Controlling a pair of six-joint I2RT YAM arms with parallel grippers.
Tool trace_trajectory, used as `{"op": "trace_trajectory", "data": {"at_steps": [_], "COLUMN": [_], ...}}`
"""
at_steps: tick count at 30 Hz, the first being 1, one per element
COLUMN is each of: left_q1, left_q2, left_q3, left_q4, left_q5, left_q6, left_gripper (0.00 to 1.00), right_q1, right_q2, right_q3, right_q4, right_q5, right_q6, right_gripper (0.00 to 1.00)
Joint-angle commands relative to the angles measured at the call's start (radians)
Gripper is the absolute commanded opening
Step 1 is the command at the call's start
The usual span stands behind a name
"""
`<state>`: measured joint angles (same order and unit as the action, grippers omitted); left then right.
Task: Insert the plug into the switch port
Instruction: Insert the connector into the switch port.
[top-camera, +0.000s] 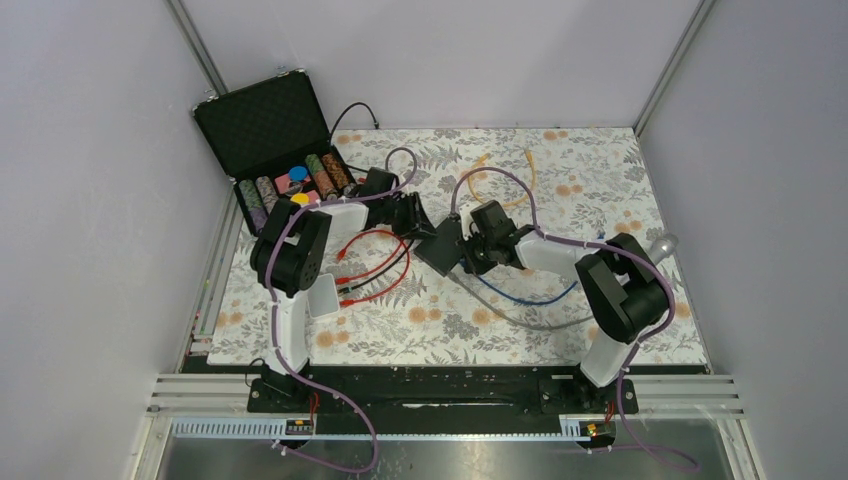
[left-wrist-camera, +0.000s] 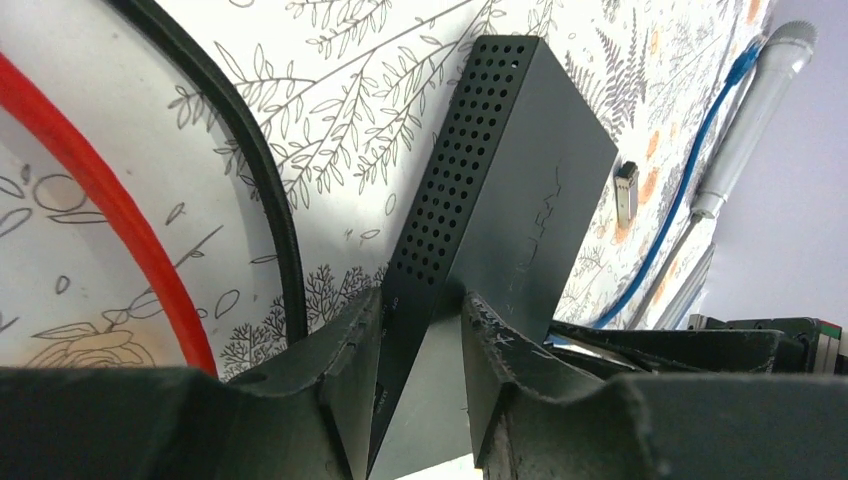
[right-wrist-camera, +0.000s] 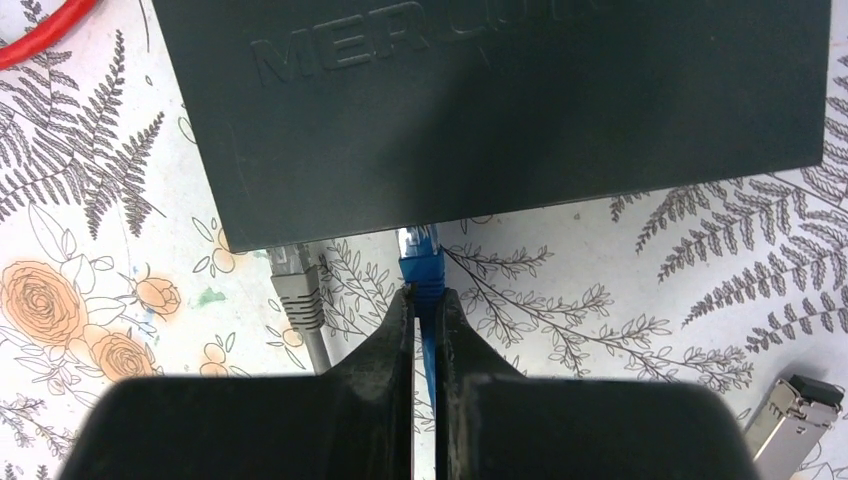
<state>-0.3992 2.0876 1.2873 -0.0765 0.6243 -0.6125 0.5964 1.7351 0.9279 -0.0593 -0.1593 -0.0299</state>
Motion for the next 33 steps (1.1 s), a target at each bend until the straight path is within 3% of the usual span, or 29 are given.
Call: {"op": "trace_trajectory", "data": {"at_steps": [1, 9, 16, 18, 21, 25, 28, 33], "left_q1": [-0.14, -0.195, -0.265, -0.231, -0.133, 0.003, 0.08, 0.137], "left_q2": [0.001, -0.087, -0.138, -0.198, -0.237, -0.169, -0.162, -0.207], "left_q3": [-0.107, -0.322, -0.424, -0.419, -0.312, -0.009, 0.153, 0.295], "left_q4": [0.013, 0.121, 0.226, 0.141, 0.019, -0.234, -0.325, -0.408], "left_q5": [0.155, 0.128, 0.106, 0.038, -0.022, -0.087, -0.11, -0.075], "left_q6": [-0.09, -0.154, -0.24, -0.178, -0.074, 0.042, 0.064, 0.105], "left_gripper": [0.32, 0.29, 0.26, 0.28, 0.38, 0.47, 0.53, 0.61], "right_q1": [0.014, 0.015, 0.027, 0.027, 0.024, 0.023, 0.011, -0.072], "right_q2": [0.101, 0.162, 0.206, 0.192, 0.166, 0.115, 0.046, -0.147], "right_q3": [0.1, 0.281, 0.274, 0.247, 0.217, 0.167, 0.102, 0.022], "right_q4": [0.227, 0.115, 0.192, 0.198, 0.16, 0.068, 0.006, -0.007], "right_q5": [-0.069, 0.049, 0.021, 0.011, -0.006, -0.004, 0.072, 0.104], "right_q6": [-0.005, 0.104, 0.143, 0.112, 0.081, 0.077, 0.106, 0.235], "right_gripper": [0.0, 0.0, 0.0, 0.0, 0.02, 0.27, 0.44, 0.45]}}
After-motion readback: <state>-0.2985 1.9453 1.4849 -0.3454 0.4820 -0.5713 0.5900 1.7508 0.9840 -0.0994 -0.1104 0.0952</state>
